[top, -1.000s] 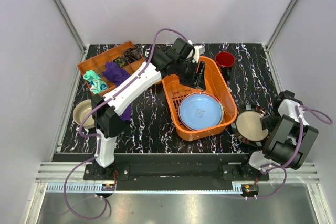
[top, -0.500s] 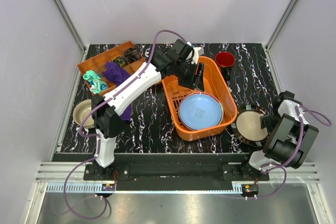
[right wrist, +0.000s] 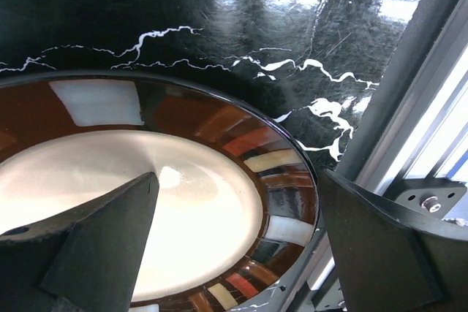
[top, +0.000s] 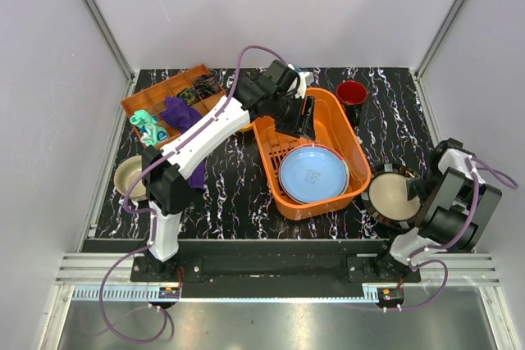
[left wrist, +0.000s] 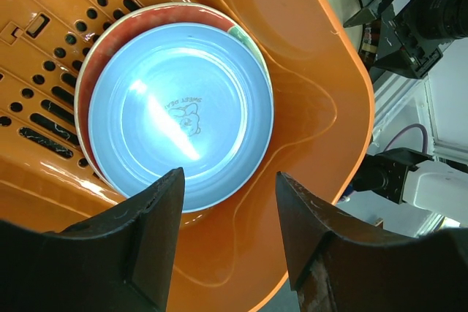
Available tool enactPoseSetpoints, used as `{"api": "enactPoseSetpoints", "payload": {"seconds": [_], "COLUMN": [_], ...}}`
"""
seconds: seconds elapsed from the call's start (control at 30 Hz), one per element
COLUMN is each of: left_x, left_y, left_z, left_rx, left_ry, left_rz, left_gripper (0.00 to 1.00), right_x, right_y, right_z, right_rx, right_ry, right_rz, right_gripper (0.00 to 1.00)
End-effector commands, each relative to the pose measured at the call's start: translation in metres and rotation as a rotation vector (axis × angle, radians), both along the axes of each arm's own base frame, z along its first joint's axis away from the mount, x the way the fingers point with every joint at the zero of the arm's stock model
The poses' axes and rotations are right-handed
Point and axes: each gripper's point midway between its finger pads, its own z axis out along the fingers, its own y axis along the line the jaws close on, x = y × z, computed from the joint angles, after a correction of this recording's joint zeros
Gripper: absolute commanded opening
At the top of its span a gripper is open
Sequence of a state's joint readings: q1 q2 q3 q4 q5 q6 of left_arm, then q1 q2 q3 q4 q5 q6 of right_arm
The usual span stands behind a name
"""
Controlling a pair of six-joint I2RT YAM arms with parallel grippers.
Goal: Place the mixed dishes into the plastic bin
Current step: Move the plate to the center of the board.
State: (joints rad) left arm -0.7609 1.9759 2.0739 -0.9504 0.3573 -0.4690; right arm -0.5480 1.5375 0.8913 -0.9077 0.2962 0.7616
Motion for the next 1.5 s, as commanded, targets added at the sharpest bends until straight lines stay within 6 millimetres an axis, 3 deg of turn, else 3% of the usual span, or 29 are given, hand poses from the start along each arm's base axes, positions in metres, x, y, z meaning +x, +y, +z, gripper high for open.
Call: {"api": "enactPoseSetpoints", "payload": {"seconds": [0.0,0.3,0.67,0.9,1.47], "left_x": [0.002,0.005,0.010,0.011,0.022], "left_y": [0.008,0.008,0.011,0.015,0.045], "left_z": [0.028,0.025,0.026,0.024,0.030], "left_rx": [-0.040,-0.037,-0.033,-0.027,0.002], "left_ry": [-0.060,-0.052,-0.057,-0.059,-0.100], "left_rz": [0.021,0.037,0.051,0.055,0.135], "left_gripper": [0.56,0.55,0.55,0.55,0.55], "right_x": [0.014,0.036,0.056,0.084,0.140], "right_y": [0.007,0.008,0.033,0.045,0.076], "right_z": [-0.025,-0.017,-0.018,-0.016,-0.023], "right_rx": [0.058,0.052,0.069,0.072,0.090], "right_ry": [-0.028,-0.067,-0.075,-0.098,-0.067], "right_rz": [0.023,0.101,0.195,0.269,0.406], "right_gripper": [1.00,1.00,1.00,1.00,1.00]}}
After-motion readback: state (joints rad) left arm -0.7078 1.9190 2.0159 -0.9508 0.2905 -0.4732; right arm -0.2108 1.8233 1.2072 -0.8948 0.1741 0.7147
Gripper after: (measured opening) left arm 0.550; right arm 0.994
